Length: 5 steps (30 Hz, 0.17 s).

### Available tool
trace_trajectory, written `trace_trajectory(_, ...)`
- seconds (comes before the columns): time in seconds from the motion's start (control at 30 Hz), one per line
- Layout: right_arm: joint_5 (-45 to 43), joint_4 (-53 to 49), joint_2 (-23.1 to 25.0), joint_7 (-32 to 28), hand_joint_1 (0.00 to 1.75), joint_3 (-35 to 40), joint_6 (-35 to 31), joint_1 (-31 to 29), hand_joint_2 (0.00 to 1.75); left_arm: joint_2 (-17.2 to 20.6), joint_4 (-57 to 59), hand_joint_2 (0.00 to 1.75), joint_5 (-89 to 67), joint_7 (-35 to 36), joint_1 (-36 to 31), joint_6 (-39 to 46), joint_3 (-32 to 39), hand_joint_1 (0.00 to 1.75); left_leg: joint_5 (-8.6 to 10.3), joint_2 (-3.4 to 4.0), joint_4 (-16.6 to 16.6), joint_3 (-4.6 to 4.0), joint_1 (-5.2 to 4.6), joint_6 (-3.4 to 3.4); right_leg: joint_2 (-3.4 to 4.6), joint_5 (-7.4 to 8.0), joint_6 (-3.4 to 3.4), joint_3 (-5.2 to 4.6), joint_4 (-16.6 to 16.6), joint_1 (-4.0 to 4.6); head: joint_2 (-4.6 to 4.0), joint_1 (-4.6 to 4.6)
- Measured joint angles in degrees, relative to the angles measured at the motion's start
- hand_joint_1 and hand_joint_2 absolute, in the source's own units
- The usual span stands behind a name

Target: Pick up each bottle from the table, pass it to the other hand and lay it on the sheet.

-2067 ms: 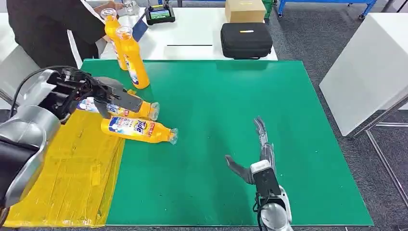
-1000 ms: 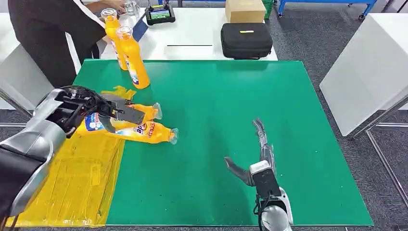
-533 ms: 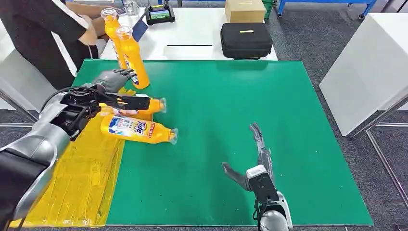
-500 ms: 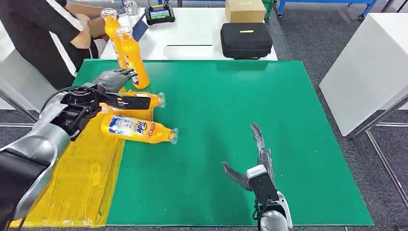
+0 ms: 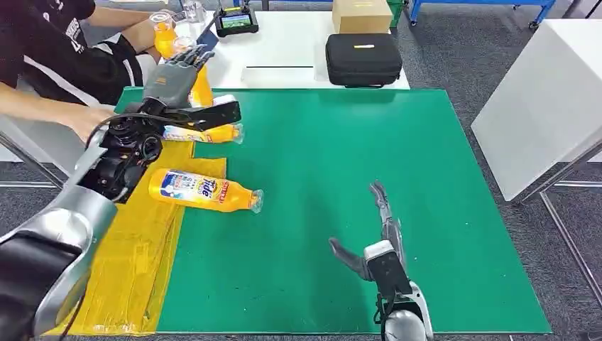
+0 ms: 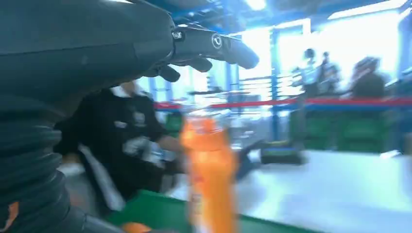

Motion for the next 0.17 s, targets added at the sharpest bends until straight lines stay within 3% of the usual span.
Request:
trace_trajectory(0.07, 0.1, -0.2, 0.1, -0.3, 0.0, -0.1, 0.2, 0.1, 1.75, -1.1, -5.2, 1.75, 5.9, -2.9, 3.2, 0.2, 2.0, 0.0, -0.01, 0.01, 0.0, 0.0, -0.05, 0.01, 0.0, 0.0, 0.0, -0.01, 0.0, -0.04, 0.0, -0.04)
trace_trajectory(0.1, 0.1, -0.5, 0.2, -0.5, 0.0, -0.2, 0.4, 0.2, 0.0, -1.5, -7.8, 1.75, 8.7, -4.0, 4.8, 0.1, 3.1, 0.0, -0.01, 0.01, 0.0, 0.0, -0.05, 0.01, 0.0, -0.01, 0.0, -0.01, 0.0, -0.04, 0.0, -0.04)
trace_trajectory(0.17, -2.9, -1.4, 0.3, -2.9, 0.0, -0.2, 1.5, 0.4, 0.0, -3.2, -14.2, 1.75, 20.1, -8.1, 9.2, -2.3, 5.5, 0.0, -0.02, 0.02, 0.0, -0.01, -0.08, 0.01, 0.0, -0.01, 0.01, -0.01, 0.0, -0.1, 0.0, -0.04)
